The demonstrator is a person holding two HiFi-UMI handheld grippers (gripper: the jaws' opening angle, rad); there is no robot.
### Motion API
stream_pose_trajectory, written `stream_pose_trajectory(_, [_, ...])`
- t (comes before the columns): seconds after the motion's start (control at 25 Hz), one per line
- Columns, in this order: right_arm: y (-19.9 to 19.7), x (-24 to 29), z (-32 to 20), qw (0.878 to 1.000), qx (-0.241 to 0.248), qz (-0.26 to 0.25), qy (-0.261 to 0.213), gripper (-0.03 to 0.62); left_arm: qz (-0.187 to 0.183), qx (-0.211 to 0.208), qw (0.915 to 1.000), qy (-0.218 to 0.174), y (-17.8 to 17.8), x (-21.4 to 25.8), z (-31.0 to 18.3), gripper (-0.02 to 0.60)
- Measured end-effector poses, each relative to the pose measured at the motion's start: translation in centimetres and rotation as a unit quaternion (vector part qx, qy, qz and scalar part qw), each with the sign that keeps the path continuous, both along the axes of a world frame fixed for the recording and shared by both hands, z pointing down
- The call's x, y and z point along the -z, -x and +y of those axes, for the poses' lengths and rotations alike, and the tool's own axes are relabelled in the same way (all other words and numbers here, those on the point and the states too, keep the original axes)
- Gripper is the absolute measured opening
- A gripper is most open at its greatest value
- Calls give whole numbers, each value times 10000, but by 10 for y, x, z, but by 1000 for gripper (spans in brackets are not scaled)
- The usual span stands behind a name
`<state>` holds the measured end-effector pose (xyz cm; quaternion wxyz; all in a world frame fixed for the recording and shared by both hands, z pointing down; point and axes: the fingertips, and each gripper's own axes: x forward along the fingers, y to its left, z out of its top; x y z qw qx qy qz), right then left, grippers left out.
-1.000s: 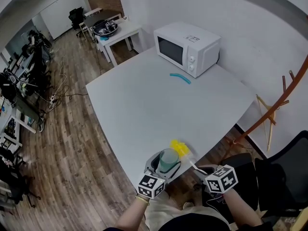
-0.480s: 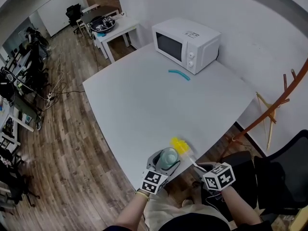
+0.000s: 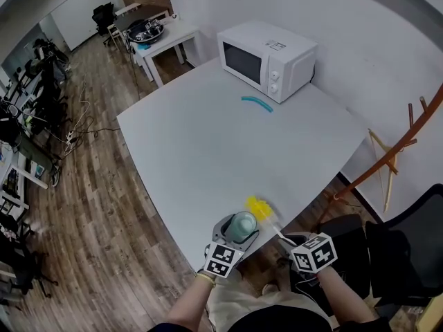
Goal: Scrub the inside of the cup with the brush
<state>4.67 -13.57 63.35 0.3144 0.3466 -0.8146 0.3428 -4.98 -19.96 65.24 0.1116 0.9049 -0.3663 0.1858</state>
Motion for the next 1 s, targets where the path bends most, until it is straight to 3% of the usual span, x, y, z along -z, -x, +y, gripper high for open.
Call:
stream_pose_trajectory(0.36, [-14,25,0,9986,-366,-12,-383,52,-109,106,9997,171,14,6,8,376])
stream_pose_trajectory(0.84, [-26,63,48,9947,-333,-503,-828,52,337,895,9951,-264,25,68,66,366])
stream_pose_trajectory(0.88, [-27,65,52,9944,-313,-550,-847,52,356,918,9946,-334,21,73,74,346])
stream_pose_trajectory(0.92, [-29,66,57,9941,-288,-592,-862,52,339,938,9942,-400,17,77,82,286])
stream_pose_trajectory(1.0, [-32,67,67,9936,-230,-665,-886,52,264,1006,9934,-487,10,81,98,128])
